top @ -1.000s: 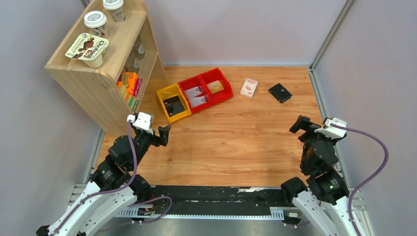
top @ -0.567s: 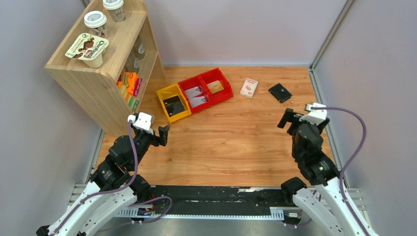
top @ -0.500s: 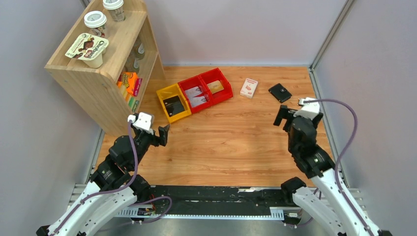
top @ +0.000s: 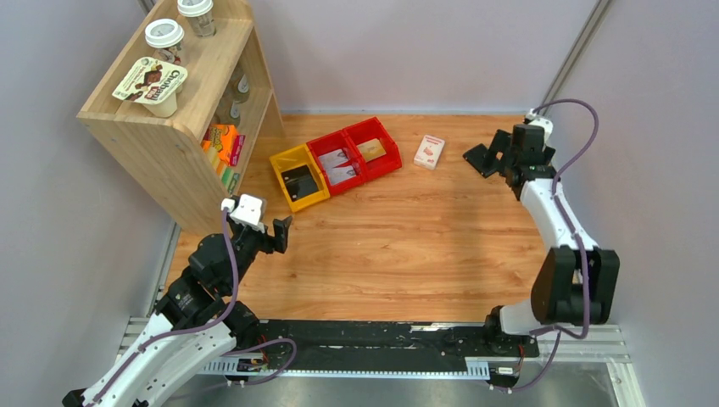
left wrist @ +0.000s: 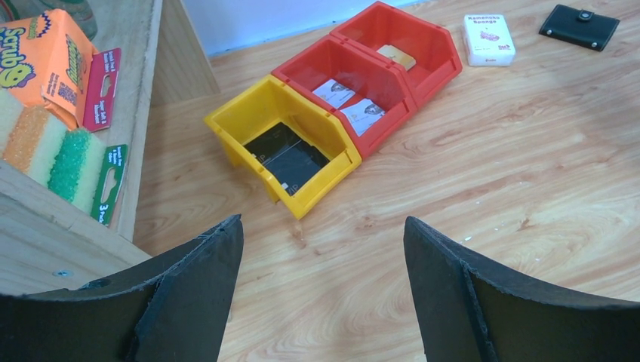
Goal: Take the credit cards out of the card holder
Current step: Move the card holder to the center of the board.
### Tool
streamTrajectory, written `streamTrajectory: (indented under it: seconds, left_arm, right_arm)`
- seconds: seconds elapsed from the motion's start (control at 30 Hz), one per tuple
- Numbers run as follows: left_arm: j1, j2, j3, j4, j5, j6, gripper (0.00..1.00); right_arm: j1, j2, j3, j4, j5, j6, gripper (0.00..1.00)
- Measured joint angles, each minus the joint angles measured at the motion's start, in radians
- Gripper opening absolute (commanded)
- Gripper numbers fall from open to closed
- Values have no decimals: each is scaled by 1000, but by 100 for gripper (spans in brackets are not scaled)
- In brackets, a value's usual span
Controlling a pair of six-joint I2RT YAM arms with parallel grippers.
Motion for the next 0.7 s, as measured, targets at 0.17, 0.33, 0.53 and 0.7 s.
streamTrajectory:
  seconds: [0.17,0.33,0.53,0.7]
  left_arm:
    - [0,0,0,-3,-5,1,85]
    - [0,14,0,-4,-16,3,85]
    - [0,33,0,-13,-35,13,85]
    - [0,51,0,-16,-49,21,85]
  right_arm:
    - [-150,214,124,42,-146,34,91]
    - [-210,467,298,66,-317,34,82]
    - [-218,718,518,56,-464,8,72]
    - [-216,838,623,20,-505,-6,67]
